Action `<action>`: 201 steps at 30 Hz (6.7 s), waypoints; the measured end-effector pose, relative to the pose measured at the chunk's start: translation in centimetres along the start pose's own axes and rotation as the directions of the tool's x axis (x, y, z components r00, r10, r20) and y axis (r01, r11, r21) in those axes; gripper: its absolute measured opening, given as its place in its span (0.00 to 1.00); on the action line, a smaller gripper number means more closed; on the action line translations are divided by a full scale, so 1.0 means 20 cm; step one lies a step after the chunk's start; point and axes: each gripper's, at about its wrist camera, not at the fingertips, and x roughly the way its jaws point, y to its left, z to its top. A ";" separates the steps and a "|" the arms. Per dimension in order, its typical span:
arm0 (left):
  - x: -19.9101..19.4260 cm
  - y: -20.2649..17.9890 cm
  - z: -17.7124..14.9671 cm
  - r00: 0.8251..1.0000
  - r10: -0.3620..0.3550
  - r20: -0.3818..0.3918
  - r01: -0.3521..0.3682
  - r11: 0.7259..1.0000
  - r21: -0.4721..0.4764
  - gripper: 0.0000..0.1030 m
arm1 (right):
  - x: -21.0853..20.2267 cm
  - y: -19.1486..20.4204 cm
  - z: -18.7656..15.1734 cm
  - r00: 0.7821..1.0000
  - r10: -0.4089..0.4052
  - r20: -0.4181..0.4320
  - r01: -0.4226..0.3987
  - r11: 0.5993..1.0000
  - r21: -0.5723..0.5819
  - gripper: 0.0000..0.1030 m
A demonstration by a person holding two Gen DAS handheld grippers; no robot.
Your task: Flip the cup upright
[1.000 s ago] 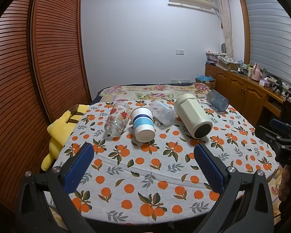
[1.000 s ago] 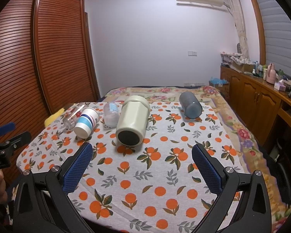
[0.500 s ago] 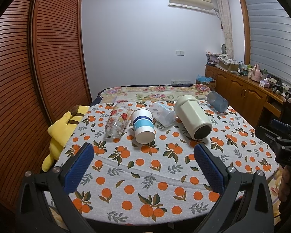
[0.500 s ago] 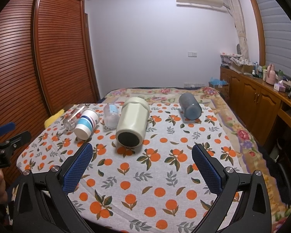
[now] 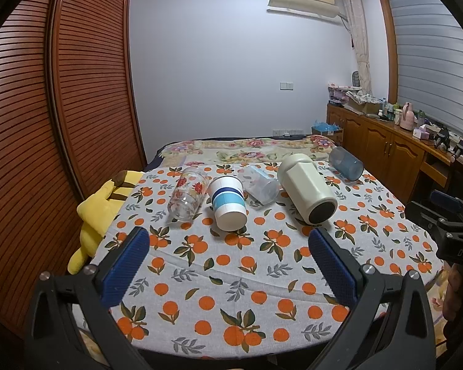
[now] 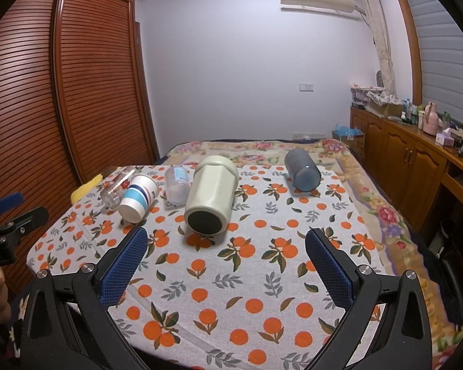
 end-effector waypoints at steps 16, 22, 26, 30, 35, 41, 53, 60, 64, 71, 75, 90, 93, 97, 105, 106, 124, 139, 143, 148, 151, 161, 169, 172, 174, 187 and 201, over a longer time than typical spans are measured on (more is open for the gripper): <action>-0.01 0.00 0.00 1.000 -0.003 0.002 0.003 1.000 -0.002 1.00 | 0.00 0.00 -0.01 1.000 0.000 0.003 0.000 1.000 0.000 1.00; -0.02 -0.01 0.01 1.000 -0.005 0.006 0.005 1.000 -0.003 1.00 | 0.00 0.00 -0.01 1.000 0.000 0.003 0.000 1.000 0.001 1.00; -0.03 -0.01 0.01 1.000 -0.004 0.006 0.004 1.000 -0.003 1.00 | 0.00 0.00 -0.01 1.000 0.001 0.002 -0.001 1.000 0.000 1.00; -0.02 -0.02 0.01 1.000 -0.003 0.002 0.003 1.000 -0.004 1.00 | 0.00 0.00 -0.01 1.000 0.001 0.002 -0.001 1.000 0.000 1.00; 0.02 0.01 -0.01 1.000 0.009 -0.006 -0.009 1.000 -0.008 1.00 | 0.01 0.02 0.01 1.000 0.007 0.001 -0.007 1.000 -0.014 1.00; 0.11 0.07 -0.01 1.000 -0.003 -0.026 0.003 1.000 0.000 1.00 | 0.08 0.08 0.04 1.000 0.026 0.008 -0.026 0.999 -0.033 1.00; 0.30 0.20 0.09 0.998 -0.008 -0.066 0.010 0.999 0.033 1.00 | 0.31 0.16 0.15 0.994 0.096 -0.043 -0.098 0.994 -0.046 1.00; 0.47 0.27 0.12 0.993 -0.010 -0.121 0.018 0.998 0.065 1.00 | 0.46 0.19 0.18 0.988 0.117 -0.097 -0.125 0.989 -0.074 1.00; 0.59 0.30 0.15 0.988 -0.030 -0.153 0.042 0.996 0.077 1.00 | 0.55 0.20 0.19 0.982 0.135 -0.128 -0.146 0.986 -0.078 1.00; 0.75 0.33 0.21 0.978 -0.061 -0.198 0.084 0.991 0.108 0.95 | 0.65 0.23 0.24 0.974 0.158 -0.162 -0.174 0.980 -0.095 1.00; 0.88 0.38 0.23 0.967 -0.071 -0.246 0.096 0.992 0.088 0.87 | 0.74 0.27 0.27 0.965 0.179 -0.192 -0.203 0.973 -0.111 0.99; 1.31 0.50 0.24 0.896 -0.112 -0.429 0.114 0.993 -0.022 0.76 | 0.84 0.37 0.31 0.950 0.232 -0.207 -0.259 0.959 -0.117 0.99; 1.37 0.50 0.23 0.881 -0.115 -0.460 0.112 0.993 -0.034 0.75 | 0.83 0.36 0.31 0.952 0.228 -0.206 -0.256 0.959 -0.119 0.99; 1.44 0.49 0.22 0.860 -0.112 -0.497 0.111 0.993 -0.031 0.75 | 0.82 0.35 0.31 0.952 0.225 -0.206 -0.252 0.961 -0.113 0.99; 1.40 0.49 0.17 0.866 -0.115 -0.487 0.112 0.993 -0.035 0.56 | 0.80 0.33 0.29 0.952 0.222 -0.210 -0.248 0.962 -0.111 0.99; 1.39 0.49 0.17 0.868 -0.112 -0.483 0.108 0.993 -0.037 0.55 | 0.80 0.33 0.28 0.953 0.221 -0.210 -0.248 0.962 -0.111 0.99; 0.74 0.38 0.11 0.925 -0.166 -0.342 0.153 0.986 -0.065 0.55 | 0.54 0.20 0.18 0.958 0.200 -0.205 -0.219 0.973 -0.073 0.99; 0.61 -0.09 -0.08 0.882 -0.309 -0.356 0.278 0.951 -0.135 0.55 | 0.38 -0.02 0.06 0.964 0.141 -0.226 -0.147 0.989 -0.010 0.99; 0.61 -0.20 -0.09 0.872 -0.330 -0.361 0.300 0.944 -0.139 0.55 | 0.36 -0.07 0.04 0.964 0.134 -0.229 -0.137 0.991 0.007 0.99; 0.64 -0.30 -0.12 0.859 -0.343 -0.381 0.312 0.939 -0.141 0.56 | 0.35 -0.11 0.01 0.964 0.122 -0.237 -0.121 0.992 0.018 0.99; 0.67 -0.33 -0.14 0.853 -0.340 -0.396 0.311 0.940 -0.139 0.56 | 0.35 -0.13 0.00 0.963 0.116 -0.244 -0.113 0.993 0.023 0.99; 0.60 -0.27 -0.09 0.891 -0.308 -0.334 0.285 0.951 -0.117 0.66 | 0.37 -0.09 0.01 0.955 0.133 -0.264 -0.130 0.991 0.027 0.99; 0.49 -0.02 -0.02 0.937 -0.230 -0.264 0.210 0.972 -0.102 0.70 | 0.39 0.04 0.06 0.947 0.144 -0.288 -0.145 0.989 0.021 0.99; 0.48 0.07 -0.02 0.947 -0.192 -0.259 0.173 0.980 -0.095 0.70 | 0.44 0.12 0.06 0.928 0.169 -0.333 -0.166 0.985 0.038 0.99; 0.49 0.11 -0.03 0.950 -0.177 -0.259 0.157 0.983 -0.095 0.70 | 0.47 0.18 0.06 0.915 0.187 -0.358 -0.184 0.982 0.042 0.97; 0.44 0.32 -0.07 0.967 -0.103 -0.234 0.078 0.990 -0.113 0.71 | 0.69 0.38 0.06 0.846 0.182 -0.501 -0.173 0.983 0.064 0.93; 0.45 0.30 -0.11 0.963 -0.126 -0.237 0.093 0.985 -0.145 0.71 | 0.89 0.37 -0.01 0.766 0.176 -0.618 -0.128 0.984 0.121 0.88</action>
